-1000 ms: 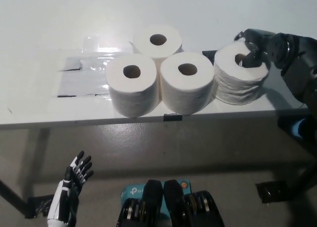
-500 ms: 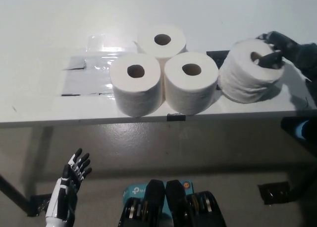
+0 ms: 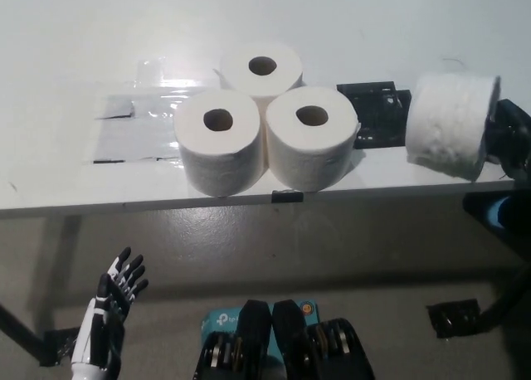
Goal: A few rolls of toilet paper are kept infront of the robot and the robot uses its right hand to lift one of the rolls and and places it on top of the other rolls to stack it.
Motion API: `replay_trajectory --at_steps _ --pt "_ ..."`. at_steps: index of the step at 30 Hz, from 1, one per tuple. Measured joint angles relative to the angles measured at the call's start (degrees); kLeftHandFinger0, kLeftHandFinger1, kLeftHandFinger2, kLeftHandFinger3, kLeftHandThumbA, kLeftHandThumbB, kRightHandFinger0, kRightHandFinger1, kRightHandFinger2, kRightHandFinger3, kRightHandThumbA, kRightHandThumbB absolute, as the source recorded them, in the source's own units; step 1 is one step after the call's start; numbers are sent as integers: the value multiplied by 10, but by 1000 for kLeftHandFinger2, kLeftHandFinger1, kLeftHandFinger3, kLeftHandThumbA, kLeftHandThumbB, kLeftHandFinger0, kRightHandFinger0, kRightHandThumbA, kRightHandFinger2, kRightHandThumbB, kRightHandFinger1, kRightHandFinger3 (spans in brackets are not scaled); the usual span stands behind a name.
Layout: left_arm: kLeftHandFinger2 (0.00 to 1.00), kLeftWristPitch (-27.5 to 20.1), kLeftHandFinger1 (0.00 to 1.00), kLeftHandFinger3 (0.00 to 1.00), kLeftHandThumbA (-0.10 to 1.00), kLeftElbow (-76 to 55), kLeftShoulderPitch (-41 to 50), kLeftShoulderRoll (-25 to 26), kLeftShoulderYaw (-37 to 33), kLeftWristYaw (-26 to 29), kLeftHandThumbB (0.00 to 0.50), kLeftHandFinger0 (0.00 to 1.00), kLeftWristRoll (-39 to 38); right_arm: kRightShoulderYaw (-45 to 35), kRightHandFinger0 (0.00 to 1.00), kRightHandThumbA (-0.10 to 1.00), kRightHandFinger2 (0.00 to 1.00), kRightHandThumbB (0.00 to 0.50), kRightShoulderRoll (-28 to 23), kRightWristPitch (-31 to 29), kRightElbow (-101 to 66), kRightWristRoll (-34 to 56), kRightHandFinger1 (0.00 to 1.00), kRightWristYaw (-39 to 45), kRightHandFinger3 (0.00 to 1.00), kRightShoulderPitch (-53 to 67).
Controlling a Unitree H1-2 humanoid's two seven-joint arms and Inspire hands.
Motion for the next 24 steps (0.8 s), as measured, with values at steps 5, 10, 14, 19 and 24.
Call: replay_trajectory --at_steps 5,10,14,19,24 --pt "1000 0 1000 1000 1000 0 1 0 2 0 171 1000 -3 -52 0 793 0 51 5 8 1 43 0 8 266 5" --pt "1000 0 1000 1000 1000 0 1 0 2 0 169 1000 -5 -109 0 911 0 0 20 24 3 92 0 39 43 5" --pt "1000 0 1000 1000 1000 0 0 0 2 0 173 1000 -6 -148 0 940 0 25 35 41 5 131 0 70 0 4" --pt "1000 0 1000 1000 1000 0 1 0 2 0 163 1000 -10 -181 0 946 0 37 37 72 7 168 0 103 0 -2" --pt "1000 0 1000 1000 1000 0 0 0 2 0 165 1000 -11 -190 0 966 0 52 36 108 5 193 0 125 0 -23"
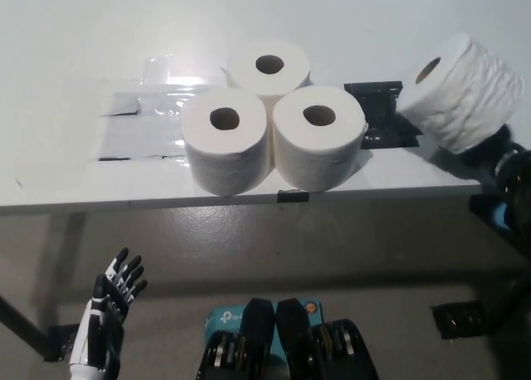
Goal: A few rolls of toilet paper are kept infront of the robot and the robot uses its right hand to lift one of the rolls and and places it on top of the other rolls to stack it.
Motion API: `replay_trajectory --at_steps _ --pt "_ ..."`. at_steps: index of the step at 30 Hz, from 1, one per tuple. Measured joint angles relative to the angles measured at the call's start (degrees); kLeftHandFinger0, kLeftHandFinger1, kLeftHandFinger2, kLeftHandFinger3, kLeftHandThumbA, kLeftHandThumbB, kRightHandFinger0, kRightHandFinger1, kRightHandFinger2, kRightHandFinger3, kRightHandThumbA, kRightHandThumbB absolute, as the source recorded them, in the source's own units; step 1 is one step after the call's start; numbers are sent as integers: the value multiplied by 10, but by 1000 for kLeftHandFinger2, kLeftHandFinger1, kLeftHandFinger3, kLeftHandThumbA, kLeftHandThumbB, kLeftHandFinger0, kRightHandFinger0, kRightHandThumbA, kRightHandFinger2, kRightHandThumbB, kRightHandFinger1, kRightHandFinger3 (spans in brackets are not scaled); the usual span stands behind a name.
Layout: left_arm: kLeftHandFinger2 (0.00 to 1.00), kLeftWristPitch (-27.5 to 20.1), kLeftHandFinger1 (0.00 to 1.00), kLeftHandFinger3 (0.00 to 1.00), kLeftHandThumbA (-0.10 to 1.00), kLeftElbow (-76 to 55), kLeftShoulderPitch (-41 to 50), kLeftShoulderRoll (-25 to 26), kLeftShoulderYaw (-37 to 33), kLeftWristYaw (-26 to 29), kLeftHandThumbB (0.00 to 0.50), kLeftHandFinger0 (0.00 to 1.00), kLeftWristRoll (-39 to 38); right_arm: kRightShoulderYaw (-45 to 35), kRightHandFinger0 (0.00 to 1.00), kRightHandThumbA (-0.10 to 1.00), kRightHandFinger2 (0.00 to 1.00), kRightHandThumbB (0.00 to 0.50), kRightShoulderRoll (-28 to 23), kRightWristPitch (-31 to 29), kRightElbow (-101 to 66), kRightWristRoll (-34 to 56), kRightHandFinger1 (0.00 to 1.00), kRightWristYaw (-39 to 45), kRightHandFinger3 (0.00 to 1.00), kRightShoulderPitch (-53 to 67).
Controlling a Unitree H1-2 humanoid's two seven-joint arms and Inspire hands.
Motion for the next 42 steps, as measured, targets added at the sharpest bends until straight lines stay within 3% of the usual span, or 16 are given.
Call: replay_trajectory --at_steps 5,12,14,20,21,24,25,27,28,29,30,32,34,35,37,42 --pt "1000 0 1000 1000 1000 0 0 0 0 0 161 1000 0 1 0 944 0 45 -4 26 -28 14 0 23 0 -31" --pt "1000 0 1000 1000 1000 0 0 0 0 0 156 1000 0 7 0 1000 0 30 -9 67 -90 37 0 48 0 -70" --pt "1000 0 1000 1000 1000 0 0 0 0 0 151 1000 0 20 0 953 0 53 -10 72 -104 37 0 50 0 -76" --pt "1000 0 1000 1000 1000 0 0 0 0 0 144 1000 0 103 0 858 0 1 -13 84 -138 15 0 37 0 -94" --pt "1000 0 1000 1000 1000 0 0 0 0 0 143 1000 0 117 0 749 0 0 -13 85 -139 9 0 34 10 -98" --pt "1000 0 1000 1000 1000 0 0 0 0 0 141 1000 0 166 0 669 0 41 -12 87 -140 -13 0 15 0 -112" --pt "1000 0 1000 1000 1000 0 0 0 0 0 141 1000 0 178 0 598 0 42 -11 88 -140 -19 0 9 49 -115" --pt "1000 0 1000 1000 1000 0 1 0 0 0 138 1000 0 196 0 481 37 11 -7 88 -138 -29 0 -6 269 -121" --pt "1000 0 1000 1000 1000 0 1 0 0 0 135 1000 0 204 0 461 98 16 -4 88 -135 -34 0 -14 490 -124" --pt "1000 0 1000 1000 1000 -1 0 0 0 0 136 1000 0 208 0 455 167 15 -2 88 -135 -37 0 -18 608 -126" --pt "1000 0 1000 1000 1000 -1 0 0 -1 0 138 1000 0 215 0 527 290 27 2 88 -135 -42 0 -24 552 -128" --pt "1000 0 1000 1000 1000 -2 0 0 -1 0 132 1000 0 231 0 584 326 28 10 88 -134 -52 0 -35 570 -131" --pt "1000 0 1000 1000 1000 -2 0 0 -1 0 140 1000 0 260 0 547 346 31 18 85 -132 -68 0 -42 714 -133" --pt "1000 0 1000 1000 1000 -2 0 0 -1 0 139 1000 0 269 0 525 385 25 21 84 -129 -73 0 -44 854 -135" --pt "1000 0 1000 1000 1000 -3 0 0 -2 0 137 1000 1 281 0 503 413 24 31 81 -118 -81 0 -50 925 -137" --pt "1000 0 1000 1000 1000 -3 0 0 -3 0 148 1000 1 294 0 561 367 0 44 77 -99 -95 0 -57 593 -140"
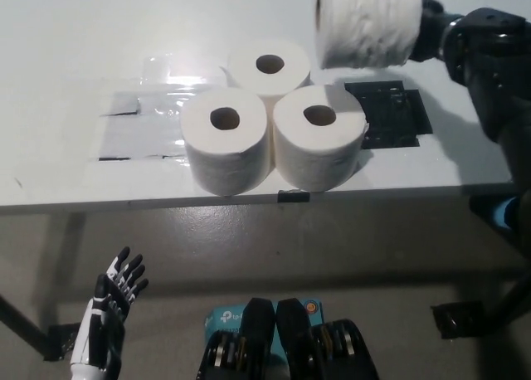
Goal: A few rolls of toilet paper are kept infront of the robot and the robot uses its right hand to lift one of the rolls and and places it on top of the other rolls to stack it.
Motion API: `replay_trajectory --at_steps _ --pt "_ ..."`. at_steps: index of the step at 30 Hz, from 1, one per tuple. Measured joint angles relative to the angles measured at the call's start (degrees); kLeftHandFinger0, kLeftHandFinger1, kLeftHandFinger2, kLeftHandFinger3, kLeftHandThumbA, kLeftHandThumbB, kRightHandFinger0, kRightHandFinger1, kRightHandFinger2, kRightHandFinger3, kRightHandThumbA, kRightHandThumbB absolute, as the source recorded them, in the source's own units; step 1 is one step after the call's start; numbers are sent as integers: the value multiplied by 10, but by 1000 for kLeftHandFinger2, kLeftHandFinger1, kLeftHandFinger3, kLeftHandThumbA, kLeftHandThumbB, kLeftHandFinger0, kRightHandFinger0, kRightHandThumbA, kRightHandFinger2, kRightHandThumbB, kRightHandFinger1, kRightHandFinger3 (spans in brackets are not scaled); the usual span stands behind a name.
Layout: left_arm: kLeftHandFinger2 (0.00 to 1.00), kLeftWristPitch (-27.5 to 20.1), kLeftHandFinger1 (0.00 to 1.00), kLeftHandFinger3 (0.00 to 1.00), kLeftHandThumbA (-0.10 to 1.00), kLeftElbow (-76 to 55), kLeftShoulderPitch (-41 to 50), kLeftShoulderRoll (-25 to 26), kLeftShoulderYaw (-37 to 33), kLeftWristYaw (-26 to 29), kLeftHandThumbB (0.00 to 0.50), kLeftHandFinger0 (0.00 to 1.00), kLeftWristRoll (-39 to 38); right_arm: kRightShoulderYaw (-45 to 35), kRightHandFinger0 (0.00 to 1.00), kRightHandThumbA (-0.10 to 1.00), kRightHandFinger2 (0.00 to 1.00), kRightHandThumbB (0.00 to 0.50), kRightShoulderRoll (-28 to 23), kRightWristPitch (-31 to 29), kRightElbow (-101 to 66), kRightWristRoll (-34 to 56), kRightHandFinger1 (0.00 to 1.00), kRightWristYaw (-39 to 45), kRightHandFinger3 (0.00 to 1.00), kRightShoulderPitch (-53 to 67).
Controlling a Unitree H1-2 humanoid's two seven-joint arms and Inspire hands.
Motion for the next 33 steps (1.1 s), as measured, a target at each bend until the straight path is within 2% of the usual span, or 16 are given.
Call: replay_trajectory --at_steps 2,4,6,8,11,17,19,21,22,26,28,29,32,33 --pt "1000 0 1000 1000 1000 0 0 0 0 0 151 1000 0 6 0 569 341 0 2 -1 10 -6 0 -1 621 -6" --pt "1000 0 1000 1000 1000 0 0 0 -1 0 146 1000 0 8 0 572 341 15 5 -1 22 -10 0 -6 557 -15" --pt "1000 0 1000 1000 1000 0 0 0 -1 0 145 1000 0 8 0 592 404 0 7 -2 30 -13 0 -11 618 -22" --pt "1000 0 1000 1000 1000 0 0 0 -2 0 143 1000 0 9 0 614 481 0 10 -5 37 -17 24 -14 638 -29" --pt "1000 0 1000 1000 1000 -1 0 0 -2 0 133 1000 0 18 0 635 529 0 15 -10 43 -24 76 -17 635 -34" --pt "1000 0 1000 1000 1000 -1 -2 0 -5 0 142 1000 2 48 0 722 520 0 21 -22 48 -46 116 -23 628 -36" --pt "1000 0 1000 1000 1000 -1 -2 0 -7 0 143 1000 3 64 0 729 611 1 21 -30 49 -55 212 -24 664 -36" --pt "1000 0 1000 1000 1000 -2 -2 0 -8 0 144 1000 5 81 0 741 649 0 22 -39 54 -66 275 -25 635 -37" --pt "1000 1 1000 1000 1000 -3 -2 0 -8 0 150 1000 5 89 0 744 623 0 22 -44 57 -73 262 -26 582 -39" --pt "1000 1 1000 1000 1000 -4 -2 0 -9 0 150 1000 9 110 9 722 626 2 22 -58 65 -91 301 -27 548 -43" --pt "1000 1 1000 1000 1000 -4 -3 1 -10 0 152 1000 10 120 17 708 668 0 22 -65 67 -101 353 -29 575 -46" --pt "1000 1 1000 1000 1000 -4 -3 1 -10 0 153 1000 11 123 36 702 691 1 22 -67 68 -105 382 -30 619 -46" --pt "1000 1 1000 1000 1000 -4 -3 1 -10 0 157 1000 12 127 49 683 709 1 23 -71 71 -113 412 -34 704 -47" --pt "1000 2 1000 1000 1000 -4 -3 1 -10 0 155 1000 12 127 41 685 704 0 23 -72 72 -115 404 -35 701 -47"
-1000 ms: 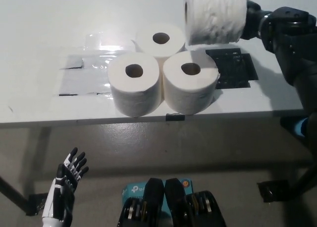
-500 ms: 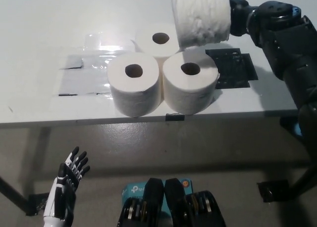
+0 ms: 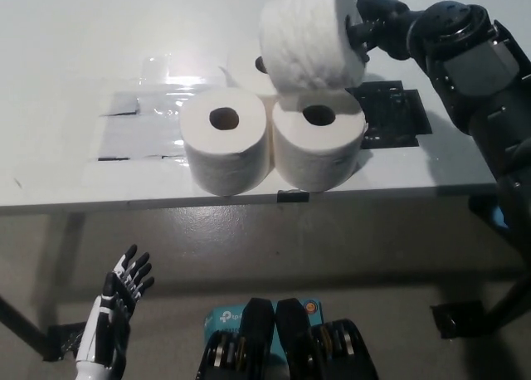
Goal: A few rolls of toilet paper are kept infront of the robot and the robot uses its right hand to lift one of the rolls and and places it on top of the other rolls to stack it.
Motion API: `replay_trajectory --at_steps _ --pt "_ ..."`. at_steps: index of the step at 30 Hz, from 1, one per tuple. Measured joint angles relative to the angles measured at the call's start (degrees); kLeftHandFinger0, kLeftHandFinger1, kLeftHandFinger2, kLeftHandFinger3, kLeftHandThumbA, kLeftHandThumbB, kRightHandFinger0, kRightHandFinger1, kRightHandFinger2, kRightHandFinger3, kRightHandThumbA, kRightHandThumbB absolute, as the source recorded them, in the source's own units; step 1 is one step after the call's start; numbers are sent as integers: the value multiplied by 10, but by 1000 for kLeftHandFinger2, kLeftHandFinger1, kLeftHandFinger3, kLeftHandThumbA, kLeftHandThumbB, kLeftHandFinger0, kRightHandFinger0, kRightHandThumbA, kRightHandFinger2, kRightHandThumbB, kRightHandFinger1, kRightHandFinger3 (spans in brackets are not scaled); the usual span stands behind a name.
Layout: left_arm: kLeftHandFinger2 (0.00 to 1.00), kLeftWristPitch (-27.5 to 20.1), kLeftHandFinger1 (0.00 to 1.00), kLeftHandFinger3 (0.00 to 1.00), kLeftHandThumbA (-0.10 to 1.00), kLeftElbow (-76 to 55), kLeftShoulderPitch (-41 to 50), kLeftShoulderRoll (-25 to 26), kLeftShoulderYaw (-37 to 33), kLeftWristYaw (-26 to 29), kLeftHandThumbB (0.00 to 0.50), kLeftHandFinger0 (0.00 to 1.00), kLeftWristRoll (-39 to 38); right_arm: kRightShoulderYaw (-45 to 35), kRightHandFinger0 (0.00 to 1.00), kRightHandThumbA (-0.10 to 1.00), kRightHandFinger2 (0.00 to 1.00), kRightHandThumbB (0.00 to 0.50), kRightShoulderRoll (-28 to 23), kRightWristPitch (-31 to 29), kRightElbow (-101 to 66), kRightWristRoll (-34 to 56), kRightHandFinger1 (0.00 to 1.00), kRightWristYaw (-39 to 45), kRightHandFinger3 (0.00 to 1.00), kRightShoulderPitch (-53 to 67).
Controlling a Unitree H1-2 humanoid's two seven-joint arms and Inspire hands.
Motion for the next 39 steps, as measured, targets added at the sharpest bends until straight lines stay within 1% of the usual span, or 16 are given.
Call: replay_trajectory --at_steps 2,4,7,9,11,13,19,24,25,26,27,29,31,32,35,39 --pt "1000 0 1000 1000 1000 0 0 0 0 0 150 1000 0 1 31 687 704 7 0 -2 2 -3 396 -1 733 0" --pt "1000 0 1000 1000 1000 0 -1 0 0 0 153 1000 0 2 46 692 710 8 1 -4 4 -8 407 -2 723 0" --pt "1000 0 1000 1000 1000 0 -1 0 0 0 145 1000 0 6 115 732 727 10 2 -5 6 -15 443 -4 725 -1" --pt "1000 0 1000 1000 1000 0 -1 0 -1 0 141 1000 0 14 89 755 687 11 2 -6 6 -21 408 -5 672 -2" --pt "1000 0 1000 1000 1000 0 -1 0 -1 0 141 1000 0 22 61 729 637 8 2 -6 6 -26 363 -5 606 -5" --pt "1000 0 1000 1000 1000 0 -1 0 -1 0 152 1000 0 25 1 718 606 13 2 -6 6 -31 295 -5 587 -10" --pt "1000 0 1000 1000 1000 0 -2 0 -1 0 141 1000 0 37 0 728 663 9 6 -6 5 -45 289 -5 566 -23" --pt "1000 0 1000 1000 1000 0 -3 1 -2 0 156 1000 0 50 0 826 700 38 7 -11 5 -59 300 -2 546 -30" --pt "1000 0 1000 1000 1000 0 -4 1 -2 0 155 1000 0 54 0 827 693 44 7 -13 5 -63 295 -1 516 -31" --pt "1000 0 1000 1000 1000 0 -4 1 -2 0 154 1000 1 58 0 803 660 38 7 -14 5 -66 282 -1 441 -34" --pt "1000 0 1000 1000 1000 0 -4 1 -2 0 154 1000 1 60 0 802 653 46 7 -14 5 -69 277 -1 423 -36" --pt "1000 0 1000 1000 1000 0 -6 1 -3 0 139 1000 1 62 0 727 507 33 7 -15 4 -72 148 -1 332 -40" --pt "1000 0 1000 1000 1000 0 -7 2 -3 0 148 1000 1 62 0 728 453 19 7 -15 4 -73 94 0 305 -44" --pt "1000 0 1000 1000 1000 0 -8 2 -3 0 143 1000 1 62 0 731 452 13 7 -15 4 -73 88 2 300 -47" --pt "1000 0 1000 1000 1000 0 -9 3 -4 0 139 1000 1 60 0 727 528 0 7 -15 4 -74 149 12 356 -56" --pt "1000 0 1000 1000 1000 0 -9 5 -6 0 128 1000 1 60 0 735 510 0 7 -14 4 -75 135 25 334 -65"
